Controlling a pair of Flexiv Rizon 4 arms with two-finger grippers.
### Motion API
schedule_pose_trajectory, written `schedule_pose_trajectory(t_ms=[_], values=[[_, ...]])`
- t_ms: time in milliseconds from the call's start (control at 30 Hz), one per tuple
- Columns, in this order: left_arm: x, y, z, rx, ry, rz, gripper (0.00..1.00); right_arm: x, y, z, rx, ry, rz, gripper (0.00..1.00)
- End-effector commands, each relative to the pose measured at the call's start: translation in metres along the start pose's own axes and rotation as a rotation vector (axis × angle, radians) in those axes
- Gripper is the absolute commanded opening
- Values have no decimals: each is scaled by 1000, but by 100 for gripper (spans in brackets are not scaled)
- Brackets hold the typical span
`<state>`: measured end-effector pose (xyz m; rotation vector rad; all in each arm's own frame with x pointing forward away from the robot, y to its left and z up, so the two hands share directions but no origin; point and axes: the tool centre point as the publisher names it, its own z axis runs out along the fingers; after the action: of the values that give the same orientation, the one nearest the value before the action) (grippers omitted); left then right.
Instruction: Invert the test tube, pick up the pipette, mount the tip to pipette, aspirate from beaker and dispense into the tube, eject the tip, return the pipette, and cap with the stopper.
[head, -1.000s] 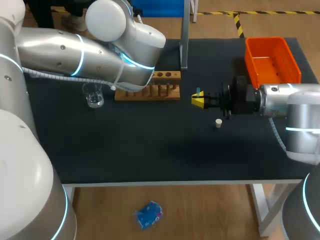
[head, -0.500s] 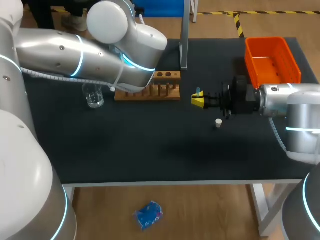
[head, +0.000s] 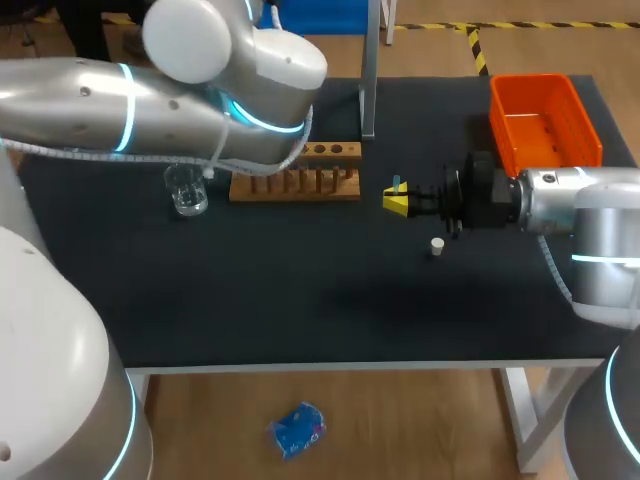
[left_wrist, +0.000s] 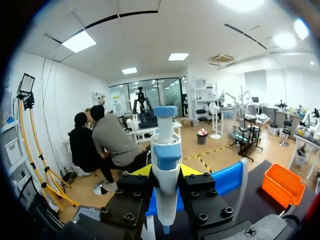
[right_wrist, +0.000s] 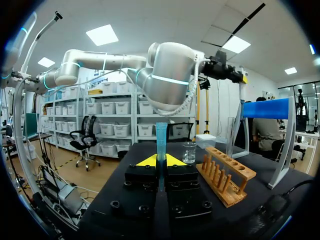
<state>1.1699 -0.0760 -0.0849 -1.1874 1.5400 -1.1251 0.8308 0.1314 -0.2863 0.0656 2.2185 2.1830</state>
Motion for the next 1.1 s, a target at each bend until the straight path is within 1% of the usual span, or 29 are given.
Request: schedule_pose_trajectory(t_ms=[33, 500, 533, 567, 600, 633, 700, 733, 833, 867, 900, 967, 1033, 1067, 1100], values=[[-14, -6, -39, -6, 108, 1, 0, 0, 0, 0, 2, -1, 0, 0], [-14, -6, -39, -6, 108, 1, 0, 0, 0, 0, 2, -1, 0, 0], [-13, -6, -38, 12, 124, 20, 0, 0, 0, 0, 2, -1, 0, 0], [-12, -6, -37, 36, 157, 26, 0, 0, 0, 0, 2, -1, 0, 0], [-13, -9, -40, 75, 206, 28, 0, 0, 0, 0, 2, -1, 0, 0], [-16, -11, -43, 91, 216, 41, 0, 0, 0, 0, 2, -1, 0, 0], [-23, -17, -54, 132, 288, 59, 0, 0, 0, 0, 2, -1, 0, 0], [-26, -19, -59, 149, 308, 68, 0, 0, 0, 0, 2, -1, 0, 0], [-35, -23, -86, 169, 411, 94, 0, 0, 0, 0, 2, -1, 0, 0], [-37, -23, -91, 171, 427, 99, 0, 0, 0, 0, 2, -1, 0, 0], [-38, -24, -102, 174, 475, 93, 0, 0, 0, 0, 2, -1, 0, 0], [-38, -25, -117, 175, 521, 107, 0, 0, 0, 0, 2, -1, 0, 0], [-38, -26, -134, 177, 591, 107, 0, 0, 0, 0, 2, -1, 0, 0], [-37, -27, -144, 180, 644, 109, 0, 0, 0, 0, 2, -1, 0, 0], [-35, -28, -150, 181, 681, 101, 0, 0, 0, 0, 2, -1, 0, 0]])
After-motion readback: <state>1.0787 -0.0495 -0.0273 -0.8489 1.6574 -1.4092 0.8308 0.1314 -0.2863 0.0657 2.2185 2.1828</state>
